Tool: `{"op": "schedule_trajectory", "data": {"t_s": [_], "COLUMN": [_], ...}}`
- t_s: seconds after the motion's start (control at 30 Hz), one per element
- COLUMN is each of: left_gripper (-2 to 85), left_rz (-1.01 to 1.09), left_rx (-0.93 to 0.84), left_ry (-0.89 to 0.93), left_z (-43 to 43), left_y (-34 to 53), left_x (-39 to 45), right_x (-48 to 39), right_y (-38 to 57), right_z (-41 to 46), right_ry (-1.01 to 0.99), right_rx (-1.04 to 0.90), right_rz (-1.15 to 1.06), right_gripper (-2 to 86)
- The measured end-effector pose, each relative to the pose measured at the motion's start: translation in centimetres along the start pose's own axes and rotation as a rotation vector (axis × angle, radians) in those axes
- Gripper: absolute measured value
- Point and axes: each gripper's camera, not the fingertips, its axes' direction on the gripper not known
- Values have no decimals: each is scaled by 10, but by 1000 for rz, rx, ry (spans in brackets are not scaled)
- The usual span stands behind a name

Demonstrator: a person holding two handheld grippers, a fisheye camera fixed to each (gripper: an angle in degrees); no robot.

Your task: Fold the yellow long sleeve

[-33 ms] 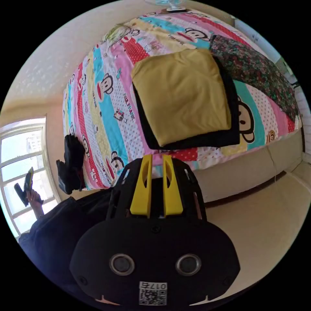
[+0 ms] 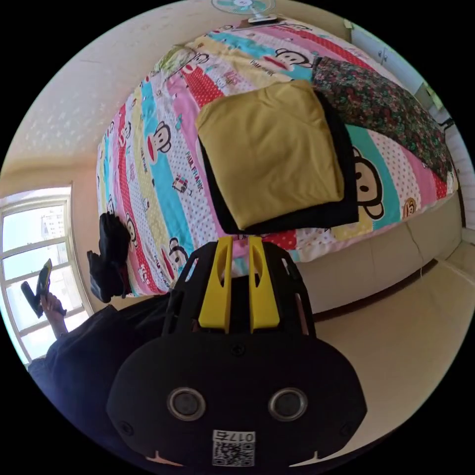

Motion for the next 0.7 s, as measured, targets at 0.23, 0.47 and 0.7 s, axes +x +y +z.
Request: {"op": "schedule_trajectory", "data": {"t_s": [0.23, 0.47, 0.7], "left_gripper": [-2, 47, 59], "left_rz": [33, -88, -104], "left_rx": [-5, -88, -180], "left_ry": [169, 251, 219], "left_z": [54, 134, 197], "left_y": [-7, 14, 25], "left_x": [102, 168, 241], "right_x": [66, 72, 49], "right_y": [11, -25, -78], "right_z": [-77, -150, -211], "right_ry": [-105, -162, -179], "right_rx": [157, 204, 132], "right_rz": [145, 90, -31], "right_gripper": [82, 98, 84]}}
